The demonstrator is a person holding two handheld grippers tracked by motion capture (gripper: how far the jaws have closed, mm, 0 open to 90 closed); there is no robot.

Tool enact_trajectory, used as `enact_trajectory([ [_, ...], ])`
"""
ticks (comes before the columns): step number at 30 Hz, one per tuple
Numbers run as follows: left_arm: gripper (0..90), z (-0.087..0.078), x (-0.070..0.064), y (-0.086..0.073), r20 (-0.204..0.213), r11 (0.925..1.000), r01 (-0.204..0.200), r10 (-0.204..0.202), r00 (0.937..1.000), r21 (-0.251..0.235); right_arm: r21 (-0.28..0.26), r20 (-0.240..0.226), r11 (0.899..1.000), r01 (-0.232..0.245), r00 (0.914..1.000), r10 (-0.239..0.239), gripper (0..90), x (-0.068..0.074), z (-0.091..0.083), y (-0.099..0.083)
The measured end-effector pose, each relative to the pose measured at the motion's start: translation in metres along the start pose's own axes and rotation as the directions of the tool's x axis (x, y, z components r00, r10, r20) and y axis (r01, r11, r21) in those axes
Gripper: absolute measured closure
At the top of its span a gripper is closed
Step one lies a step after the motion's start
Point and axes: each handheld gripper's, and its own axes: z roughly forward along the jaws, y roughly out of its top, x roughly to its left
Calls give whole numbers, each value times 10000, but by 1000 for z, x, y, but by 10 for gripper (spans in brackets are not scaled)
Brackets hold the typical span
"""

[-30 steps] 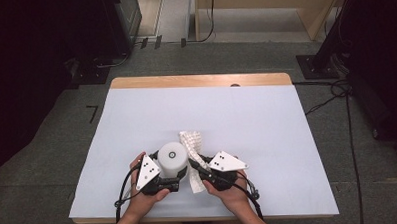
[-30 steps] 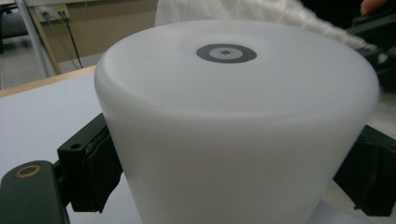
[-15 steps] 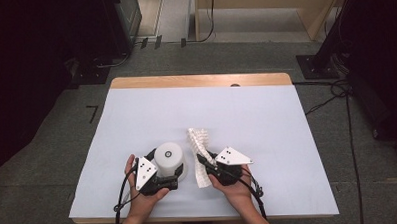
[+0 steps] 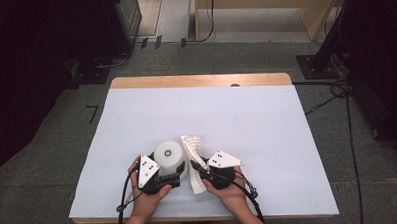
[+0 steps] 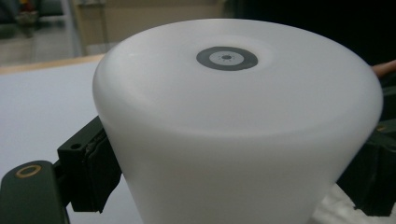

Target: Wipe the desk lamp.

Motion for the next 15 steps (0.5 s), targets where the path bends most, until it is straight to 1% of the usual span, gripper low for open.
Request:
enact_trajectory([
  [1, 87, 0, 0, 0, 0, 10000, 0, 0, 10000, 0, 0, 0, 10000, 0, 10000, 0, 740, 0, 0, 0],
  [2, 87, -4, 3, 5, 442, 9996, -227, 234, 9987, -145, 24, -126, 10000, -19, 9999, 19, 739, 0, 0, 0],
  [3, 87, -4, 3, 5, 442, 9996, -227, 234, 9987, -145, 24, -126, 10000, -19, 9999, 19, 739, 0, 0, 0],
  [4, 87, -4, 4, 6, 455, 9992, -365, 372, 9983, -174, -21, -164, 10000, -18, 9999, 18, 740, 0, 0, 0],
  [6, 87, -3, 5, 5, 461, 9988, -497, 498, 9977, -32, -190, -353, 9998, -26, 9994, 19, 741, 1, -3, 3],
  [7, 87, -2, 5, 4, 471, 9988, -495, 493, 9977, 39, -350, -431, 9994, 75, 9990, -90, 742, 3, -5, 5],
  [8, 87, 0, 5, 2, 476, 9983, -539, 528, 9975, 222, -459, -510, 9989, 134, 9986, -158, 742, 4, -7, 7],
  [10, 87, 3, 5, -1, 471, 9972, -621, 601, 9971, 417, -967, -600, 9946, 367, 9973, -426, 741, 8, -15, 15],
  [13, 87, 2, 4, 0, 544, 9973, -665, 648, 9964, 297, -1418, -618, 9874, 708, 9949, -802, 741, 14, -23, 22],
  [15, 87, 0, 5, 2, 610, 9979, -638, 629, 9962, 137, -1332, -662, 9883, 747, 9943, -841, 740, 14, -22, 21],
])
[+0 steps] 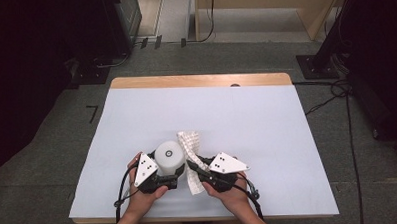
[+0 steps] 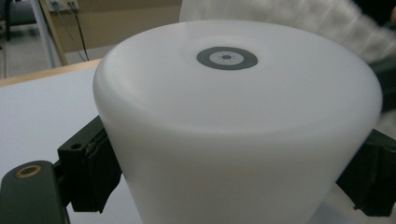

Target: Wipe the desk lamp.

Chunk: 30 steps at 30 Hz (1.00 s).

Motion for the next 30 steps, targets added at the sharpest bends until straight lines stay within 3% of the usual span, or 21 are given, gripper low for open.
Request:
enact_trajectory([
  [4, 87, -6, 2, 5, 155, 9994, -34, 39, 9999, -346, 1192, 31, 9913, -551, 9985, 551, 741, -7, 14, -15],
  [6, 87, -6, 2, 5, 156, 9994, -70, 75, 9998, -329, 1314, 20, 9886, -740, 9972, 744, 742, -11, 17, -20],
  [8, 87, -4, 2, 3, 176, 9997, -135, 139, 9997, -217, 1226, 25, 9897, -737, 9973, 739, 742, -10, 15, -18],
  [12, 87, 1, 3, -3, 213, 9997, -233, 232, 9995, 42, 424, -159, 9986, -318, 9993, 325, 741, -7, 5, -6],
  [15, 87, 6, 4, -9, 149, 9983, -474, 470, 9988, 326, 529, -90, 9983, -233, 9997, 238, 740, -10, 5, -5],
  [19, 87, 7, 5, -12, 166, 9979, -481, 474, 9987, 429, 804, 669, 9928, -890, 9942, 837, 740, -22, 7, -16],
  [20, 86, 7, 5, -12, 166, 9979, -481, 474, 9987, 429, 804, 669, 9928, -890, 9942, 837, 740, -22, 7, -16],
  [22, 80, 7, 3, -13, 4, 9986, -389, 389, 9992, 366, 804, 925, 9913, -1037, 9911, 962, 740, -27, 6, -18],
  [25, 33, 5, -4, -12, -764, 9994, 56, -29, 9971, 353, 754, 1177, 9900, -1196, 9869, 1102, 740, -32, 4, -19],
  [27, 30, 5, -12, -11, -1412, 9987, 337, -279, 9896, 385, 755, 1172, 9897, -1219, 9867, 1126, 739, -32, 4, -20],
  [30, 31, 11, -27, -12, -2355, 9970, 360, -187, 9717, 690, 852, 1140, 9884, -1258, 9867, 1158, 739, -30, 7, -21],
])
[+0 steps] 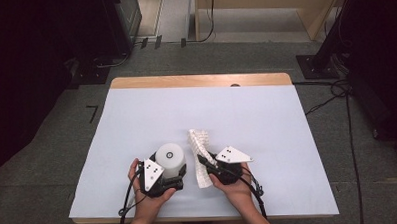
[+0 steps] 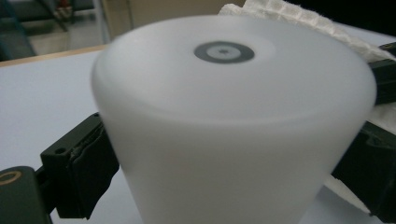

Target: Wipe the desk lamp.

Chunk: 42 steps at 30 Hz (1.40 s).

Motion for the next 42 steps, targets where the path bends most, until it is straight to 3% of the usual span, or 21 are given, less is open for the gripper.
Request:
enact_trajectory([
  [2, 53, 2, -4, 0, -425, 9999, -129, 133, 9990, 86, 149, -87, 9999, 42, 10000, -41, 739, 2, 2, -2],
  [6, 86, 1, 6, 2, 227, 9999, 63, -65, 9997, 95, 484, -419, 9986, 220, 9989, -200, 740, 8, 9, -5],
  [7, 87, -1, 14, 4, 685, 9998, 125, -114, 9976, -155, 648, -550, 9976, 254, 9982, -218, 740, 11, 12, -7],
  [8, 87, -1, 14, 4, 685, 9998, 125, -114, 9976, -155, 648, -550, 9976, 254, 9982, -218, 740, 11, 12, -7],
  [11, 87, -6, 27, 11, 1906, 9973, 368, -242, 9814, -628, 761, -700, 9966, 302, 9972, -249, 743, 12, 14, -8],
  [15, 87, -7, 33, 12, 2402, 9973, -13, 189, 9705, -733, 542, -942, 9978, 384, 9950, -332, 746, 17, 12, -6],
  [17, 88, -5, 33, 11, 2486, 9984, -46, 187, 9684, -571, 290, -1078, 9982, 524, 9930, -490, 747, 21, 9, -2],
  [19, 88, -2, 33, 9, 2526, 9990, -205, 299, 9671, -399, -468, -1166, 9968, 648, 9907, -698, 748, 26, -2, 8],
  [20, 88, -1, 32, 8, 2528, 9990, -239, 325, 9670, -372, -468, -1166, 9968, 648, 9907, -698, 748, 26, -2, 8],
  [22, 88, -1, 30, 8, 2626, 9987, -315, 408, 9640, -396, -1021, -1095, 9913, 832, 9895, -944, 749, 30, -11, 16],
  [26, 88, -4, 32, 11, 2668, 9979, -238, 390, 9630, -598, -843, -1080, 9925, 887, 9894, -976, 748, 30, -9, 14],
  [29, 88, -8, 34, 15, 2761, 9967, -143, 358, 9605, -793, -52, -999, 9978, 663, 9928, -664, 749, 23, 3, 3],
  [32, 88, -7, 33, 14, 2776, 9968, -305, 500, 9594, -744, 498, -891, 9981, 357, 9955, -311, 750, 19, 10, -3],
  [34, 88, -5, 31, 12, 2762, 9969, -450, 612, 9592, -645, 310, -919, 9985, 441, 9949, -411, 749, 20, 7, 0],
  [38, 87, -2, 30, 9, 2804, 9969, -564, 697, 9574, -553, -632, -1019, 9959, 649, 9922, -711, 748, 25, -8, 14],
  [42, 87, 0, 29, 7, 2705, 9964, -709, 809, 9593, -466, -599, -876, 9943, 877, 9918, -928, 746, 24, -7, 15],
])
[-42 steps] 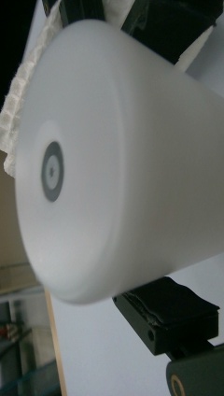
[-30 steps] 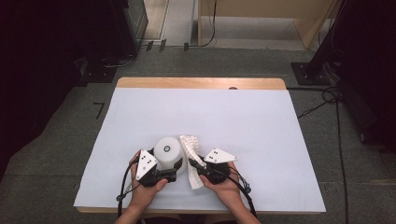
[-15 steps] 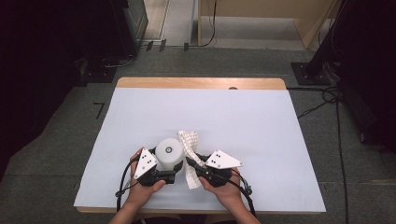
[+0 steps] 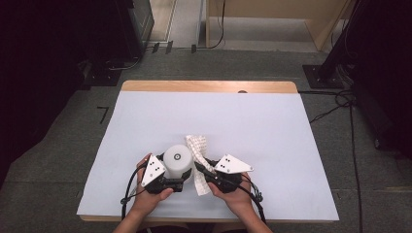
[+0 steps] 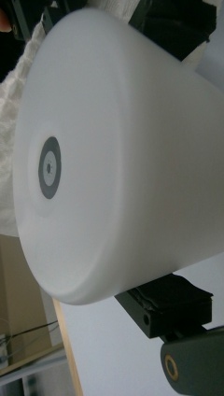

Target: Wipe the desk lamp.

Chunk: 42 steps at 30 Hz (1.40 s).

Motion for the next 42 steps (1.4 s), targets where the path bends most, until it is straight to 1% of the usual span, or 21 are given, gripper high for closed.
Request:
enact_trajectory([
  [2, 87, 2, 0, -4, -92, 9996, -193, 195, 9998, 188, 194, 158, 9997, -158, 9998, 155, 746, -4, 3, -6],
  [3, 87, 4, 1, -6, -113, 9993, -237, 240, 9996, 281, 330, 401, 9989, -336, 9987, 322, 747, -8, 5, -11],
  [8, 85, 1, 4, -9, -49, 10000, 8, -7, 10000, 88, 349, 640, 9982, -489, 9969, 466, 746, -14, 3, -13],
  [9, 81, -1, 1, -9, -447, 9999, 13, -18, 9990, -106, 342, 677, 9982, -494, 9966, 470, 745, -15, 3, -13],
  [11, 30, -5, -4, -7, -851, 9995, 230, -246, 9961, -200, 359, 719, 9979, -532, 9961, 505, 744, -16, 3, -14],
  [12, 20, -6, -8, -6, -1050, 9990, 335, -365, 9938, -310, 419, 702, 9974, -582, 9960, 552, 743, -17, 4, -15],
  [13, 20, -5, -11, -6, -1322, 9993, 279, -308, 9907, -237, 449, 719, 9975, -541, 9961, 508, 742, -17, 5, -16],
  [14, 20, -3, -16, -5, -1733, 9996, 252, -265, 9845, -98, 510, 705, 9968, -611, 9959, 574, 742, -17, 6, -17],
  [16, 21, 2, -25, -5, -2070, 9995, 276, -242, 9780, 135, 684, 703, 9958, -604, 9960, 556, 741, -15, 10, -20],
  [18, 47, 7, -31, -4, -2733, 9988, 171, -37, 9619, 468, 791, 657, 9954, -541, 9966, 490, 741, -14, 12, -21],
  [19, 82, 4, -27, -3, -2316, 9989, 410, -347, 9722, 226, 911, 550, 9945, -507, 9974, 458, 740, -11, 13, -22],
  [20, 85, 4, -27, -3, -2316, 9989, 410, -347, 9722, 226, 911, 550, 9945, -507, 9974, 458, 740, -11, 13, -22],
  [22, 86, 2, -19, -2, -1880, 9976, 654, -599, 9804, 232, 1011, 457, 9937, -474, 9980, 429, 739, -9, 15, -23],
  [25, 88, -2, -9, -1, -1516, 9966, 819, -819, 9850, -65, 1266, 315, 9908, -470, 9986, 434, 739, -6, 20, -26],
  [28, 88, -6, -2, 3, -1318, 9964, 833, -849, 9876, -176, 1196, 153, 9919, -417, 9991, 402, 739, -2, 21, -25],
  [31, 88, -4, 1, -1, -1126, 9973, 731, -720, 9910, 56, 863, -70, 9957, -323, 9994, 330, 740, 1, 17, -20],
  [33, 88, -1, -1, -3, -956, 9982, 551, -527, 9940, 228, 429, -183, 9990, -139, 9997, 147, 740, 3, 11, -13],
  [35, 88, 0, -4, -2, -856, 9991, 384, -365, 9957, 203, -118, -203, 9999, 52, 9998, -54, 741, 4, 2, -4],
  [37, 88, -1, -4, 0, -747, 9993, 356, -348, 9966, 97, -368, -212, 9992, 141, 9997, -148, 741, 4, -2, 0],
  [39, 88, -5, -4, 4, -623, 9992, 381, -389, 9973, -144, -276, -269, 9996, 99, 9996, -107, 741, 2, -1, -2],
  [42, 88, -11, -2, 9, -496, 9977, 467, -491, 9976, -486, 480, -142, 9988, -110, 9998, 117, 743, -1, 8, -12],
])
